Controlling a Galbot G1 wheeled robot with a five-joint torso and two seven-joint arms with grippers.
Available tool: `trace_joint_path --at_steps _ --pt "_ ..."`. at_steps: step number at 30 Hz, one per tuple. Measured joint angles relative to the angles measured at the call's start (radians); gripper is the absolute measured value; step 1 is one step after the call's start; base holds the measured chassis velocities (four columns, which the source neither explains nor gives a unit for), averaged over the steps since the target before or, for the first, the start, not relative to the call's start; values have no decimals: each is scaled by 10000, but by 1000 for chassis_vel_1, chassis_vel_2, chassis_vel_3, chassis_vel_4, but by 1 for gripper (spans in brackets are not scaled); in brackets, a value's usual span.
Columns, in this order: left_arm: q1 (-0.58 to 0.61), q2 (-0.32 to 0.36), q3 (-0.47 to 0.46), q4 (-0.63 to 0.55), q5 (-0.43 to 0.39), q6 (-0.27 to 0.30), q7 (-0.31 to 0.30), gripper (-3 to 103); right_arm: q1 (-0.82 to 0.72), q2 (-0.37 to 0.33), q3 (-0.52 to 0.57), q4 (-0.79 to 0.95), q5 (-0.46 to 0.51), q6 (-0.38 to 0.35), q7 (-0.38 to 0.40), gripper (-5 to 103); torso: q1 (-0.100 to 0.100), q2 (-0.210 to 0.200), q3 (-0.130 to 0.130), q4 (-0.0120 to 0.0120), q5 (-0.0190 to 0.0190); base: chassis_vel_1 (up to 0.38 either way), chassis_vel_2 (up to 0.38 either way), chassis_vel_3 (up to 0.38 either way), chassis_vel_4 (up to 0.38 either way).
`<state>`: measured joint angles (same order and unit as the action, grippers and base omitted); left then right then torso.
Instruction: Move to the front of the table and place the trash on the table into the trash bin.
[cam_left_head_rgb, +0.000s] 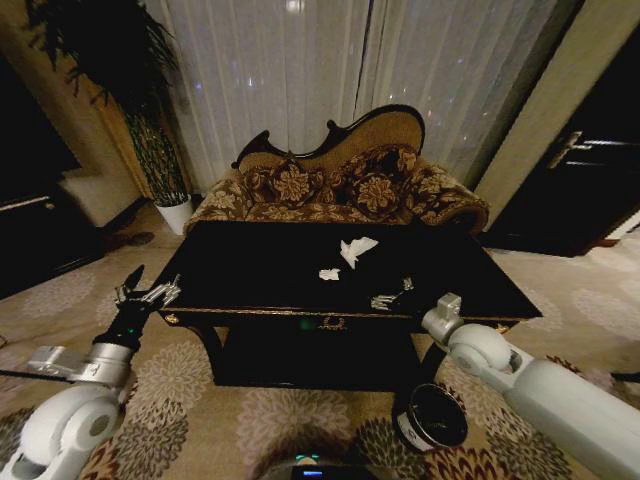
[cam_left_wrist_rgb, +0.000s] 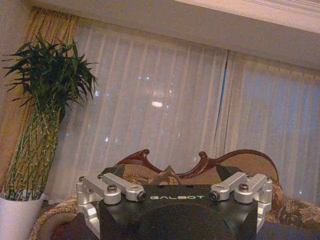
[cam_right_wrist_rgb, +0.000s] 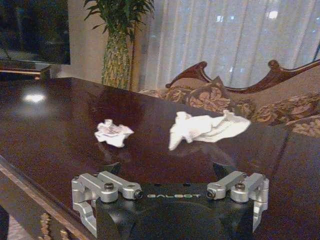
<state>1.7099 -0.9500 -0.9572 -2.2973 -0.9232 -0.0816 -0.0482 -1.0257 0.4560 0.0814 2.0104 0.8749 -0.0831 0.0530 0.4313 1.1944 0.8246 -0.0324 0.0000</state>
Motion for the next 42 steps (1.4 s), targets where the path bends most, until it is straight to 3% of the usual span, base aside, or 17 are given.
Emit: trace_joint_path --at_steps 7,25,42 --pt "0 0 0 0 0 -1 -1 100 1457 186 -1339 -60 554 -296 87 100 0 0 0 0 0 0 0 0 0" --pt "0 0 0 0 0 0 0 100 4316 1037 -3895 -884 778 -461 150 100 0 1 0 2 0 0 0 0 0" --pt "0 0 0 0 0 0 0 100 5043 1749 -4719 -1523 838 -461 163 100 -1 1 0 1 0 0 0 0 0"
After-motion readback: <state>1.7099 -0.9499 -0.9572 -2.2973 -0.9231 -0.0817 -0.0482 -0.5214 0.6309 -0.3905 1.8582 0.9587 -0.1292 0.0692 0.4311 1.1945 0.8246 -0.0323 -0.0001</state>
